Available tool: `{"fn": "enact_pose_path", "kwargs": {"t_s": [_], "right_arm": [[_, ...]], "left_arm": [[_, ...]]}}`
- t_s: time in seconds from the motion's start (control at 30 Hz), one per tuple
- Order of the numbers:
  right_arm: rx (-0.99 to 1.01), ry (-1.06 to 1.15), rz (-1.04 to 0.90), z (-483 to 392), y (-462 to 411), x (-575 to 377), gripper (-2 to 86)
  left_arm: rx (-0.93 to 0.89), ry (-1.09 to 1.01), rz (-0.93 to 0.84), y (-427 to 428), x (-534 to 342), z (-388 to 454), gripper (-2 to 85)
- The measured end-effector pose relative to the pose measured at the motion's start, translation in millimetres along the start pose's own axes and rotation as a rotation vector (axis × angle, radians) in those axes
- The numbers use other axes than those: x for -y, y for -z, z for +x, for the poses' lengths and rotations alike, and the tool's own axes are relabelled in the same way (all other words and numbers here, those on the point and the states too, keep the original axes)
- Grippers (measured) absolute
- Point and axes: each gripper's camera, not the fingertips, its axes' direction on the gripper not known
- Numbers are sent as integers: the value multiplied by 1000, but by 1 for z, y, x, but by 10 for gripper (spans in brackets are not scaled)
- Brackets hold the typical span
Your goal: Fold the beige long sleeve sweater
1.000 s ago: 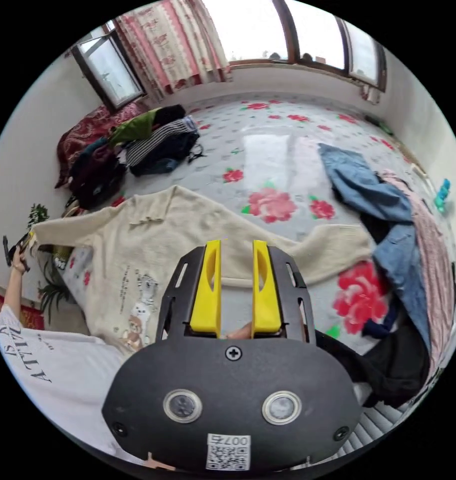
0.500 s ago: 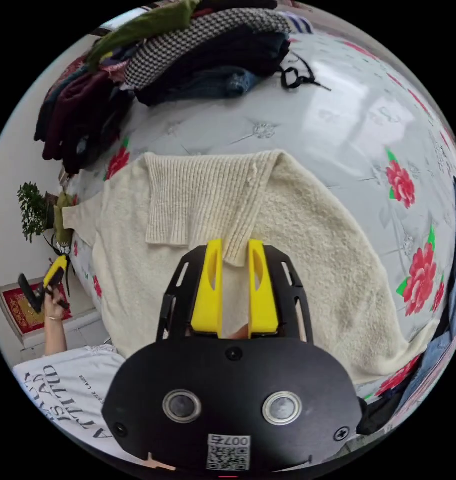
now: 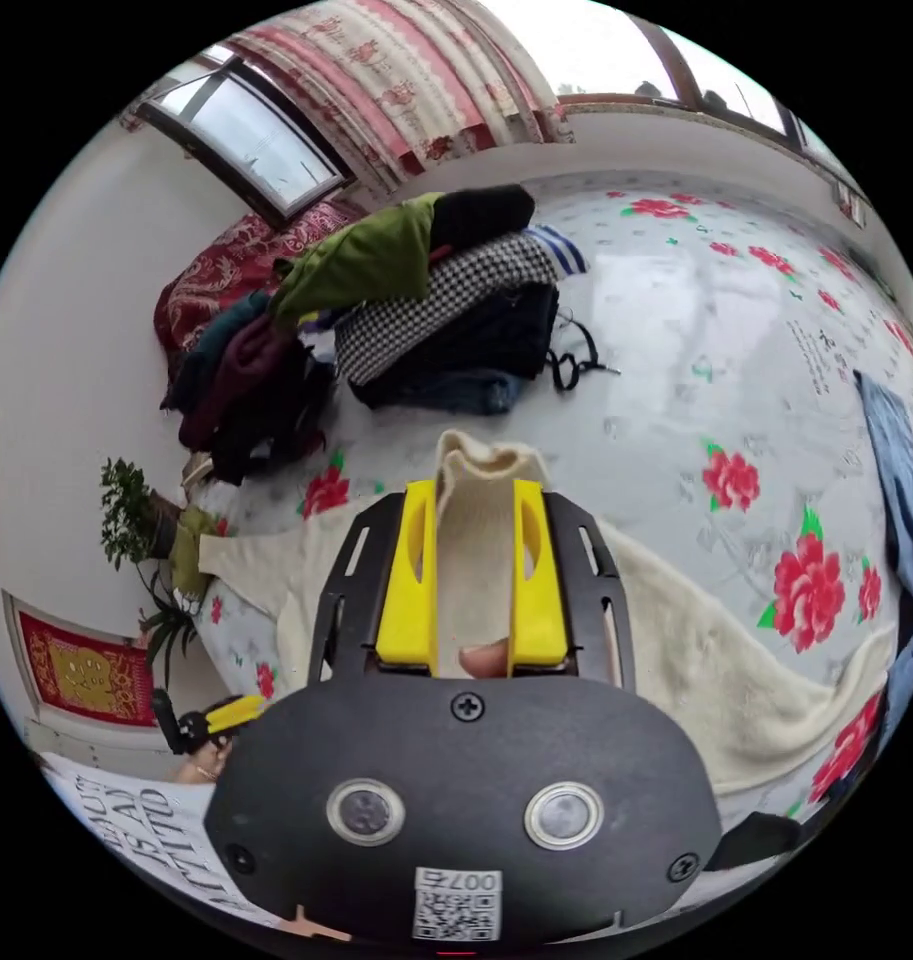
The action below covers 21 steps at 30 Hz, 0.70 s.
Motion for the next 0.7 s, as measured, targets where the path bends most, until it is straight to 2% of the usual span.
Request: {"fn": "enact_pose_path", "kwargs": {"t_s": [0.17, 0.37, 0.53, 0.7], "right_arm": [[106, -50, -95, 36, 41, -201, 82], [61, -129, -161, 95, 125, -400, 94], [114, -184, -202, 116, 156, -510, 98], [232, -144, -296, 92, 122, -565, 92]], "left_arm": [[56, 126, 0, 26, -84, -6, 96], [63, 201, -36, 41, -169, -9, 121], [69, 153, -78, 37, -204, -3, 125], [73, 153, -110, 33, -201, -18, 107]]}}
